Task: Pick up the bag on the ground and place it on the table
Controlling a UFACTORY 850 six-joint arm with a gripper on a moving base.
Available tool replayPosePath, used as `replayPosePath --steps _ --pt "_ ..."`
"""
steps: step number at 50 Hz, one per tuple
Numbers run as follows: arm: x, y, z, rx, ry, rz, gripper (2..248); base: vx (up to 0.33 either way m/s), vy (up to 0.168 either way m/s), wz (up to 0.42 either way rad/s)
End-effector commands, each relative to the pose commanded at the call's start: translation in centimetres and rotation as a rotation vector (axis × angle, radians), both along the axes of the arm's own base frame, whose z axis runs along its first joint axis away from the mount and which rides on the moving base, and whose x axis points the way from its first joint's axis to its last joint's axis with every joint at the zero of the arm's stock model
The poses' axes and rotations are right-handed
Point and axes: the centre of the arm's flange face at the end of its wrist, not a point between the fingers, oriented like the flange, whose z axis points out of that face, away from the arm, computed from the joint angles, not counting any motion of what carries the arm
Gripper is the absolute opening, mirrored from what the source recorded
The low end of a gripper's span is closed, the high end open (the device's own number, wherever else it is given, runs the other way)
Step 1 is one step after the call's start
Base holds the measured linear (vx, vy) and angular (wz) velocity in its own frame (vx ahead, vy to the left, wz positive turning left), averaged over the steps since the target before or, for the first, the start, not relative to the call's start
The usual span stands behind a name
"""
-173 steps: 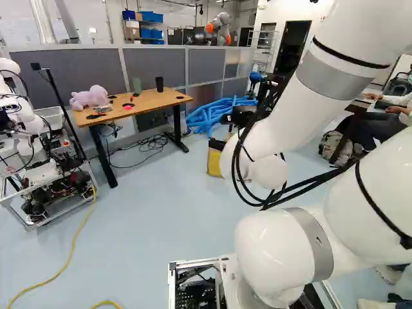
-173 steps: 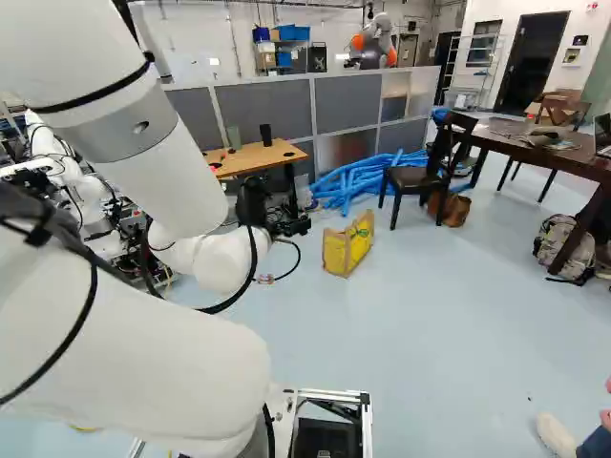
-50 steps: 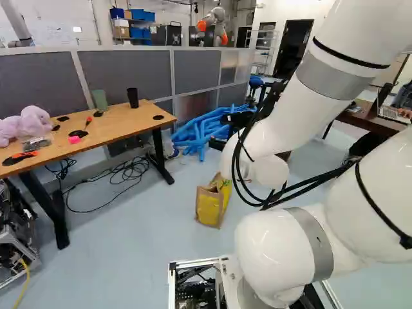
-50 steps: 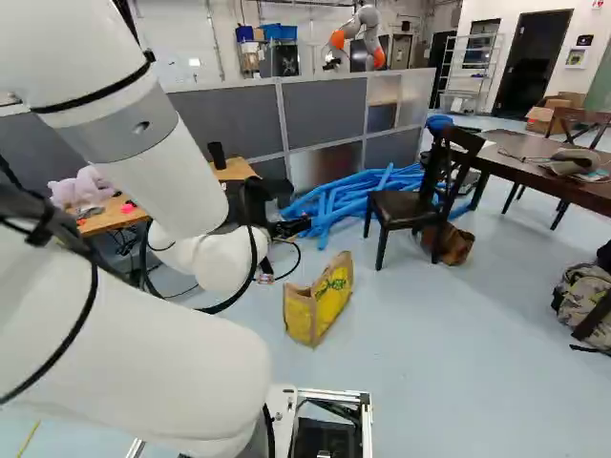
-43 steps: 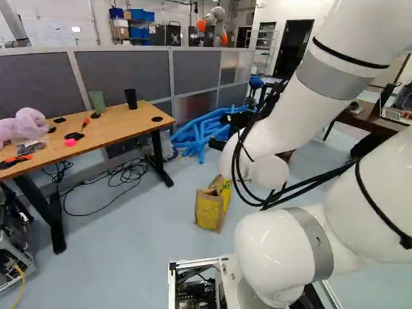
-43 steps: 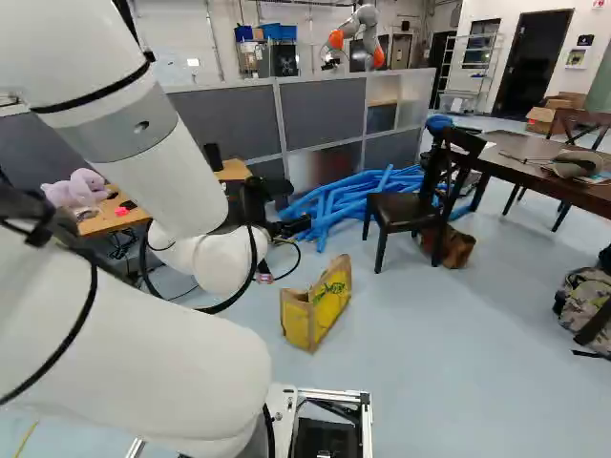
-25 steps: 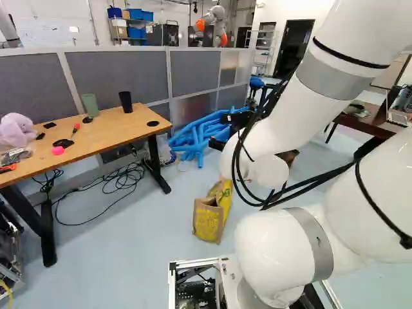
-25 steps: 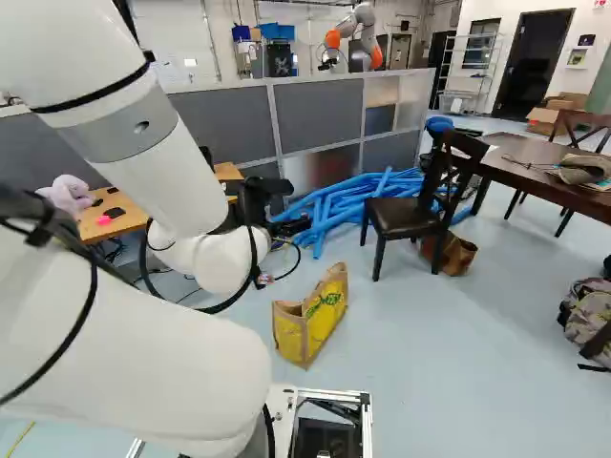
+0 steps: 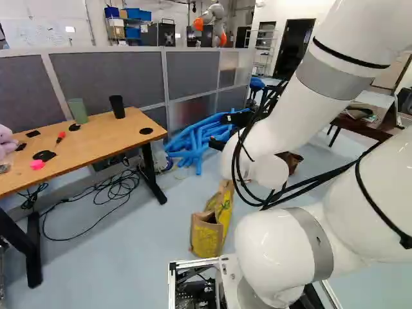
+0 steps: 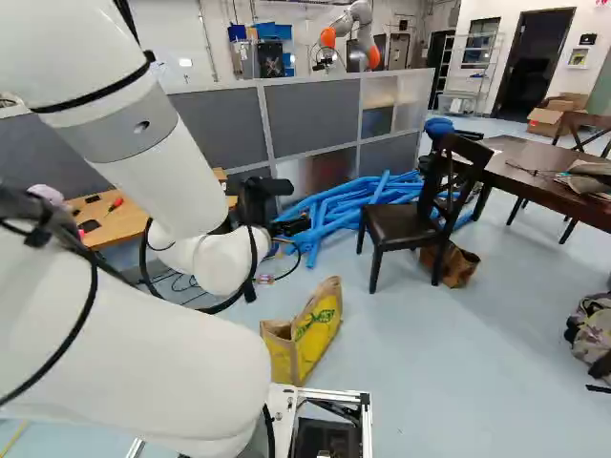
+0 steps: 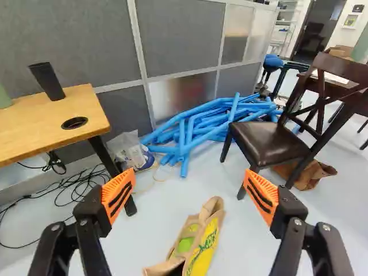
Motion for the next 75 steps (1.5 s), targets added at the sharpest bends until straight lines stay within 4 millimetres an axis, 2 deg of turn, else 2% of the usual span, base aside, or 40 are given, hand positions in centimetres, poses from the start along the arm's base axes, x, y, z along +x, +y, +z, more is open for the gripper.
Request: replayPosePath --steps 26,47,75 --pt "0.0 0.0 0.0 0.000 0.000 0.000 247 0.155 -0.016 -0.018" --pt "0.4 0.0 0.1 0.000 0.002 0.000 247 0.017 -0.001 -0.003" --pt "3.4 0.0 -1.7 0.000 0.089 0.000 247 0.000 0.000 0.000"
